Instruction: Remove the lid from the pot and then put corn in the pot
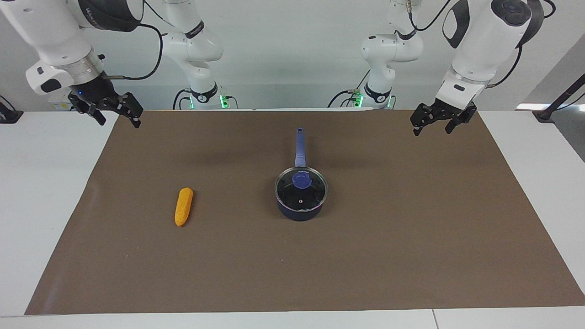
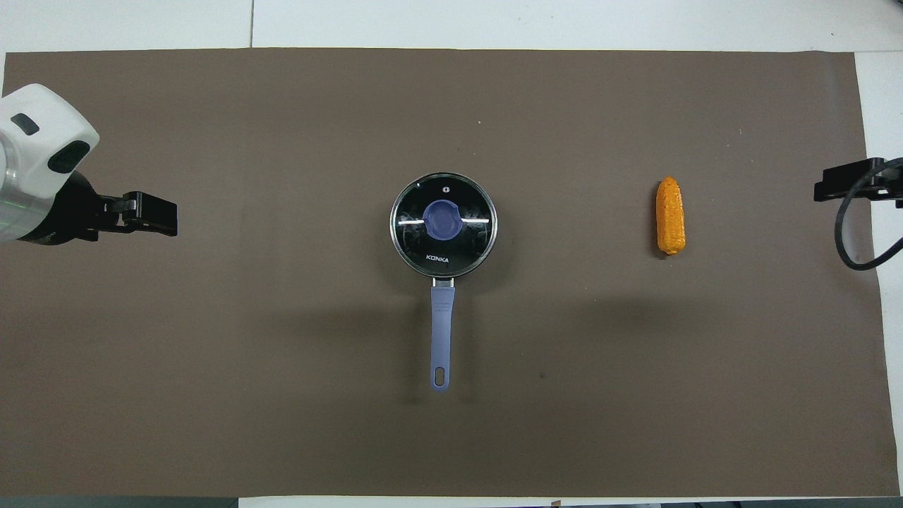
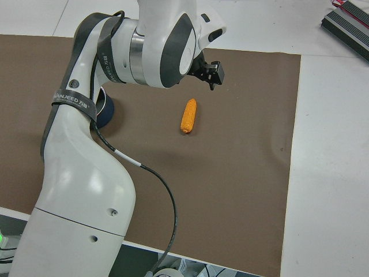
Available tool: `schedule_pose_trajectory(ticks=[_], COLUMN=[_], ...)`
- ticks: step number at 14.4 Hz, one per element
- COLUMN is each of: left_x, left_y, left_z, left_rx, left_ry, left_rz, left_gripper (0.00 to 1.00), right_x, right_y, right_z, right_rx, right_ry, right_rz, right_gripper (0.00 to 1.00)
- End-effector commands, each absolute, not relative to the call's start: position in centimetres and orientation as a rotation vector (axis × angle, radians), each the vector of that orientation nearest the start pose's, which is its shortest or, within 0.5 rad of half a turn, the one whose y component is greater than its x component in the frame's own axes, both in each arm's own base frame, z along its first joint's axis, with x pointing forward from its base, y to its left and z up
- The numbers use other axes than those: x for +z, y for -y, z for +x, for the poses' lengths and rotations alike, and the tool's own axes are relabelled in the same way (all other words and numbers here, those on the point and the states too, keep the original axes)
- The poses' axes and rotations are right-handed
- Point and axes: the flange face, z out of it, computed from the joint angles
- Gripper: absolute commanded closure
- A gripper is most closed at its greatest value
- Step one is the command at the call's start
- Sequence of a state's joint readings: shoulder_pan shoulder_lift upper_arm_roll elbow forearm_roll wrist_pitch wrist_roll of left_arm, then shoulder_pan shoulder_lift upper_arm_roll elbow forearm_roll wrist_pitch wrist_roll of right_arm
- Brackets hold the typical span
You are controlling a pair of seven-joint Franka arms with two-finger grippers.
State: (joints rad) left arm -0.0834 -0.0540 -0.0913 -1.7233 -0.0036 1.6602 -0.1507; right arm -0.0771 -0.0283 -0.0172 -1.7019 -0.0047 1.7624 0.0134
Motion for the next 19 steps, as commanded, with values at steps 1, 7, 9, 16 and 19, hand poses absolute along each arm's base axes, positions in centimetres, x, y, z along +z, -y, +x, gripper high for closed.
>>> schedule_pose_trajectory(ticks=[1,7,9,16,19], left_x=[59.4,58.5,57.3,50.0,48.0], left_y=[10.8,21.2,24.4,37.1,40.3], left_z=[52.7,51.1,50.7,51.4,52.0], left_rx=[-0.001,-0.095,-0.085,-0.018,-0.002], left_ry=[-0.074,-0.090,-0.109,-0.083,0.057], left_rz=[-3.154,-3.175,-3.181,-3.202,-3.210], left_gripper=[0.00,0.00,0.00,0.00,0.00], right_x=[57.1,46.9,43.7,37.2,34.0], right_y=[3.3,2.0,-1.2,-2.3,-1.8], right_z=[56.4,61.2,61.6,58.4,57.8], right_rx=[-0.169,-0.160,-0.165,-0.131,-0.089], right_ry=[-0.094,-0.133,-0.057,-0.008,-0.029], right_rz=[-3.118,-3.038,-3.039,-3.073,-3.080], right_gripper=[0.00,0.06,0.06,0.08,0.12])
